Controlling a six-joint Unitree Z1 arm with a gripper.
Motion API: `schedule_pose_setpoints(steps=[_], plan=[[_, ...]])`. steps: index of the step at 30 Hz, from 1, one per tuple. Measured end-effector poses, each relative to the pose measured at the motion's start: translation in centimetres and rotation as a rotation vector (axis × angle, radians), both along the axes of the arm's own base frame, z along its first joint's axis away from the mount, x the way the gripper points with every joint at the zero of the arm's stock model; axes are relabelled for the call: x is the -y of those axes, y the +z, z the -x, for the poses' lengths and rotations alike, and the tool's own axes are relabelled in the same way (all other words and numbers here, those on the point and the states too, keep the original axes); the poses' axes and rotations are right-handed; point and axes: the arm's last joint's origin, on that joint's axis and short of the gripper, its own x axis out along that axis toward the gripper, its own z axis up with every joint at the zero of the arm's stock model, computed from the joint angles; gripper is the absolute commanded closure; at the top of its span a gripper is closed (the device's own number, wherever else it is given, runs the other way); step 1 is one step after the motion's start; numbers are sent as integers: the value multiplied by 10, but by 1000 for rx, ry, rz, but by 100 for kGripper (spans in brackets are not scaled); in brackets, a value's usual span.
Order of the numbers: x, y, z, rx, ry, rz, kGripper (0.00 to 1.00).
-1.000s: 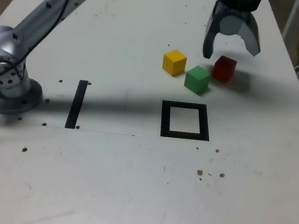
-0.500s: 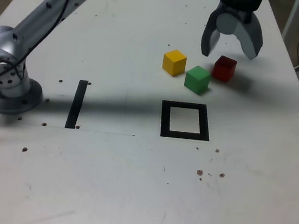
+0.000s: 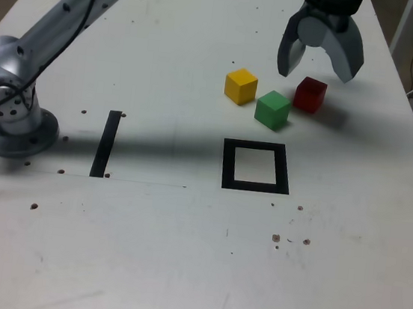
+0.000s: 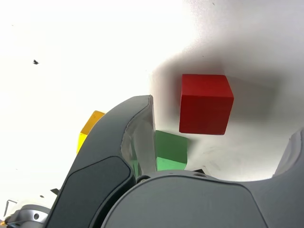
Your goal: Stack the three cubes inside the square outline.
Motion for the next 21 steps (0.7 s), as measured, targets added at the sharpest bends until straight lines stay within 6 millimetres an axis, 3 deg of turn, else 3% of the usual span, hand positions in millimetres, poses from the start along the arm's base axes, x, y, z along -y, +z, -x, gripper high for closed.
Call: schedule_pose_setpoints(steps=[15,21], plan=[[-1,-38,-15,-60,-7,5,4],[0,-43,-19,-60,-4,3,11]])
